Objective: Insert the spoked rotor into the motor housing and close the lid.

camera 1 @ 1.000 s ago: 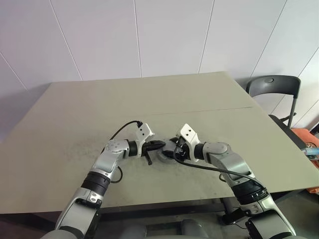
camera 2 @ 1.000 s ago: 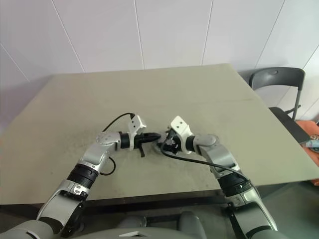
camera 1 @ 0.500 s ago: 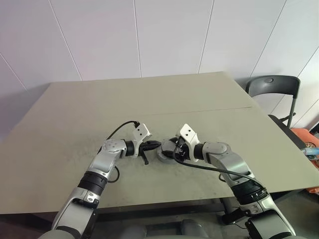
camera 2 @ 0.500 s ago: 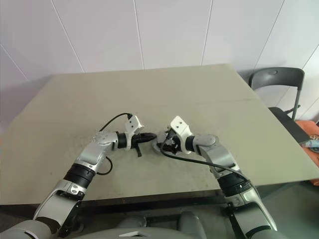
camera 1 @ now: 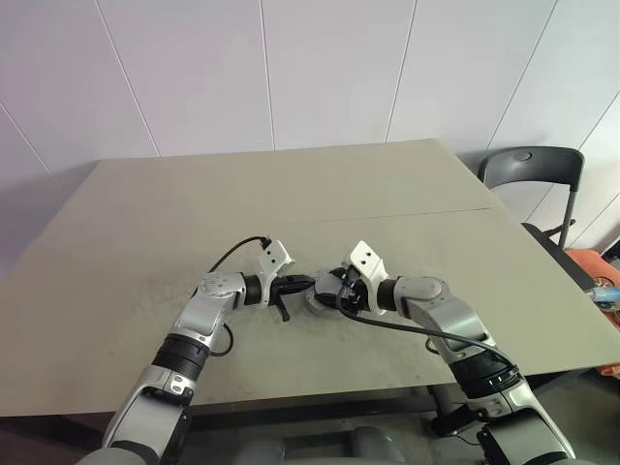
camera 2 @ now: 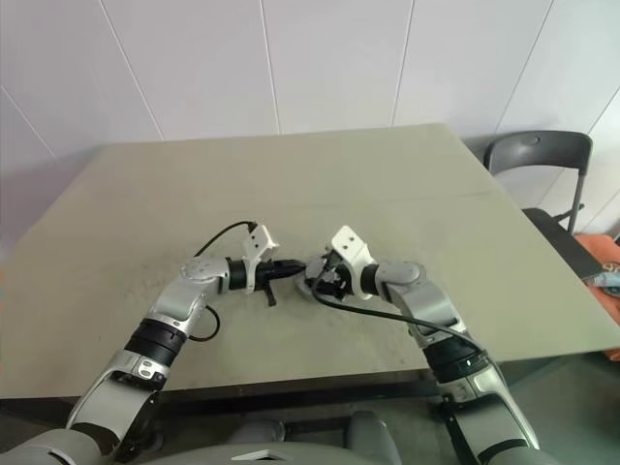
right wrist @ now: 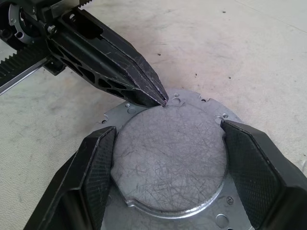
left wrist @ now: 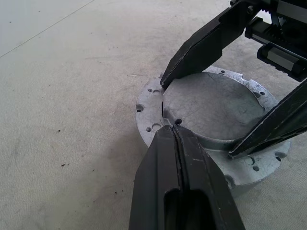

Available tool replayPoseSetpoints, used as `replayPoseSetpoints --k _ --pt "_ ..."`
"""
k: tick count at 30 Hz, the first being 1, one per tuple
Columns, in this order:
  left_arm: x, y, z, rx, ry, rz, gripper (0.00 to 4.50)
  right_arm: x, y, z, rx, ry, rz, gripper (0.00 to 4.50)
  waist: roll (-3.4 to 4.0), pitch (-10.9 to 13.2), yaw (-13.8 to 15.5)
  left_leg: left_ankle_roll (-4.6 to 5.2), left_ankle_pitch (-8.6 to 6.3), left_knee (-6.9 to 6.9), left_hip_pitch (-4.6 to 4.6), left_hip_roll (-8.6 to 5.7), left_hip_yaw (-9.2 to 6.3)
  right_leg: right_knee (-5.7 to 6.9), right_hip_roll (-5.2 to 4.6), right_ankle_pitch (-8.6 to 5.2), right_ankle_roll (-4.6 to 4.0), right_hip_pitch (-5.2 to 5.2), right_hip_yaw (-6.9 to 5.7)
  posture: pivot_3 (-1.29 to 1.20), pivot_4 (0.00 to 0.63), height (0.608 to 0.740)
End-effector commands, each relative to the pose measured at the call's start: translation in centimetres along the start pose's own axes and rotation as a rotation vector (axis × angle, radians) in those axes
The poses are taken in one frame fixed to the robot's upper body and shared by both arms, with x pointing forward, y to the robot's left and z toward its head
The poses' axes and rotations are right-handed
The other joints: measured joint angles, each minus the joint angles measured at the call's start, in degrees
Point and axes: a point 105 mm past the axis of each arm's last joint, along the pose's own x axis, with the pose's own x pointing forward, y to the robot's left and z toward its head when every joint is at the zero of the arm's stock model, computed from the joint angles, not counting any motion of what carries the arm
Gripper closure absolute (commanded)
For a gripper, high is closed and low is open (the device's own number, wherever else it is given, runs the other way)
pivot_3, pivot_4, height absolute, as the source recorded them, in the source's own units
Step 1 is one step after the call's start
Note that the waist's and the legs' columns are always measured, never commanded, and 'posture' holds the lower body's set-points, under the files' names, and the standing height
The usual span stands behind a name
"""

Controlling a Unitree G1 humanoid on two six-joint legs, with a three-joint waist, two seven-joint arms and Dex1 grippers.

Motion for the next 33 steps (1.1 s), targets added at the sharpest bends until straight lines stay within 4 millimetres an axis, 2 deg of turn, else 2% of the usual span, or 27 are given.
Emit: replayPoseSetpoints --k 1,3,5,6,11,15,22,28,33 --pt "0.3 -0.3 0.0 0.017 0.013 -0.02 4.5 0.3 0.3 -2.2 0.05 0.084 0.009 1.36 0.0 0.0 0.0 0.0 0.0 0.0 0.0 0.0 0.0 0.0 0.0 -0.01 -0.01 0.0 0.0 0.0 0.0 0.74" --pt "0.3 -0.2 -0.1 0.02 0.018 -0.018 4.5 0.3 0.3 -2.2 0.051 0.086 0.009 0.62 0.0 0.0 0.0 0.0 0.0 0.0 0.0 0.0 0.0 0.0 0.0 -0.01 -0.01 0.0 0.0 0.0 0.0 0.74" --pt "0.3 -0.2 -0.1 0.021 0.019 -0.017 4.5 0.2 0.9 -2.1 0.043 0.082 0.047 0.08 -0.01 0.0 0.0 0.0 0.0 0.0 -0.02 0.0 -0.01 -0.02 0.0 -0.02 -0.01 0.0 -0.01 0.0 0.0 0.74" --pt "0.3 -0.2 -0.1 0.022 0.018 -0.016 4.5 0.3 0.9 -1.9 0.045 0.077 0.044 0.01 -0.01 0.0 0.0 0.0 0.0 0.0 -0.02 0.0 -0.01 -0.02 -0.01 -0.02 0.0 0.0 -0.01 0.0 0.0 0.74" --pt "0.1 -0.2 -0.2 0.023 0.018 -0.01 4.5 0.3 0.7 -1.1 0.063 0.044 0.051 0.01 -0.01 0.0 0.0 0.0 -0.01 -0.01 -0.04 -0.01 -0.02 -0.06 -0.02 -0.03 0.01 0.0 -0.02 0.0 0.0 0.74" --pt "0.0 -0.2 -0.2 0.022 0.018 -0.007 4.5 -0.2 0.6 0.6 0.128 -0.05 0.082 0.01 -0.01 0.0 0.0 0.0 -0.01 -0.02 -0.05 -0.01 -0.04 -0.07 -0.02 -0.03 0.02 -0.02 -0.02 0.0 0.0 0.74" --pt "-0.1 -0.1 -0.3 0.025 0.02 -0.003 4.5 -1.7 -1.4 2.5 0.233 -0.151 0.044 0.01 0.05 0.2 0.1 0.01 -0.01 -0.07 -0.21 -0.02 -0.05 -0.12 -0.03 -0.02 0.04 -0.17 -0.03 0.0 0.0 0.74" --pt "-0.1 -0.1 -0.3 0.029 0.019 -0.003 4.5 -2.8 -2.9 1.2 0.325 -0.11 -0.01 0.01 0.07 0.2 0.1 0.02 -0.02 -0.1 -0.25 -0.02 -0.05 -0.21 -0.04 -0.02 0.04 -0.18 -0.04 0.0 0.0 0.74" --pt "0.0 -0.2 -0.4 0.032 0.018 -0.005 4.5 -3.2 -2.9 -1.1 0.554 0.009 0.004 0.01 0.09 0.2 0.1 0.07 -0.05 -0.12 -0.31 -0.03 -0.05 -0.35 -0.05 -0.01 0.04 -0.17 -0.04 0.0 0.0 0.74"
